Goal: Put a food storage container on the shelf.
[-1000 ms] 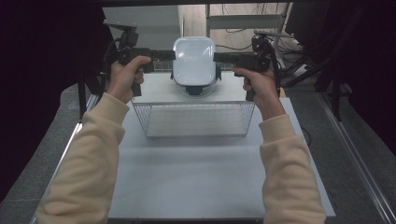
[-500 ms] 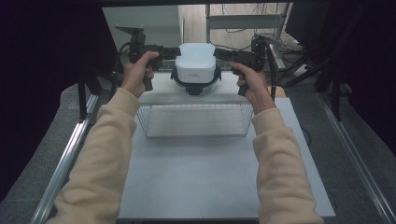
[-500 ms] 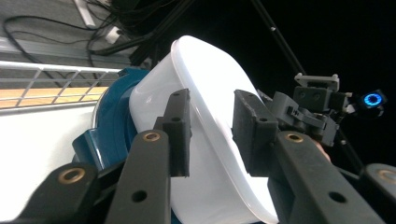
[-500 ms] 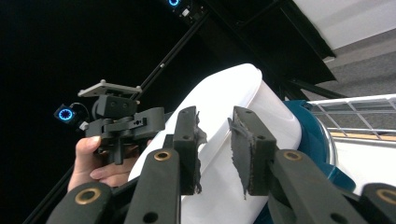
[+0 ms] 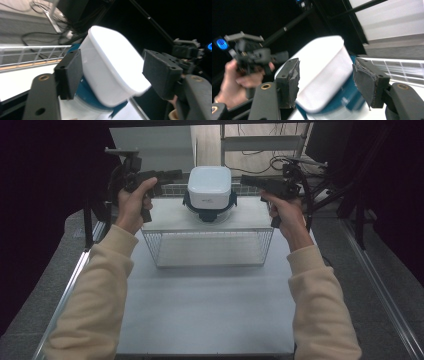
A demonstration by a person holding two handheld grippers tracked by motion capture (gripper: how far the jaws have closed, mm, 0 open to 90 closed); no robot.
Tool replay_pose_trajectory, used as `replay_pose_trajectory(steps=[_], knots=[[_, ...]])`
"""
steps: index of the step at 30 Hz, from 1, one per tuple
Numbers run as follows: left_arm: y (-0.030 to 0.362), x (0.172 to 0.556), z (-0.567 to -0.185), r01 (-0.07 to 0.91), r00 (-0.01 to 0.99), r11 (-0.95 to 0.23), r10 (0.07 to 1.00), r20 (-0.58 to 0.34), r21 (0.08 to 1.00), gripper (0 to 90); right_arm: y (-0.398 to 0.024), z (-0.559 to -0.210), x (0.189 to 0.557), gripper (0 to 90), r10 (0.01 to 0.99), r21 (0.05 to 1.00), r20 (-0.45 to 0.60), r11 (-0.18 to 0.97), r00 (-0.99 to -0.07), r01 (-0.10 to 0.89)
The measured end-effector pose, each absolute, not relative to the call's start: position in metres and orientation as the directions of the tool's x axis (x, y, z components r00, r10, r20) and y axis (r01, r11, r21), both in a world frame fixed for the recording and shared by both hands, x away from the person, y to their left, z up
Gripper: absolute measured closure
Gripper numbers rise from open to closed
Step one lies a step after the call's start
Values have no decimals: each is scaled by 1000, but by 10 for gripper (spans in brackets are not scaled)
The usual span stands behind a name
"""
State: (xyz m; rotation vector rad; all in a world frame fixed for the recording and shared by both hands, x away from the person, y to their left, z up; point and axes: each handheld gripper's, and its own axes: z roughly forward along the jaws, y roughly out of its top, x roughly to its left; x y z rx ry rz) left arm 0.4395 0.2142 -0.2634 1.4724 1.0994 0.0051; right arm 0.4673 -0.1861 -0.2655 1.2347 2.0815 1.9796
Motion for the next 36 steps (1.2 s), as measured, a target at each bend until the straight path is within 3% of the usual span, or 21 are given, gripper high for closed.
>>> replay_pose_trajectory(steps=[7, 19, 25, 36], knots=[[225, 409, -276, 571, 575, 136, 638, -513, 809, 266, -189, -263, 436, 340, 592, 904, 338, 11, -732, 427], [225, 348, -311, 521, 635, 9, 664, -395, 853, 249, -203, -286, 384, 271, 632, 915, 192, 162, -751, 371], [222, 321, -342, 528, 643, -50, 675, -361, 848, 239, -217, -317, 352, 255, 639, 907, 147, 217, -755, 361], [212, 287, -416, 569, 629, -144, 710, -316, 809, 231, -234, -398, 313, 250, 668, 859, 163, 265, -726, 437]])
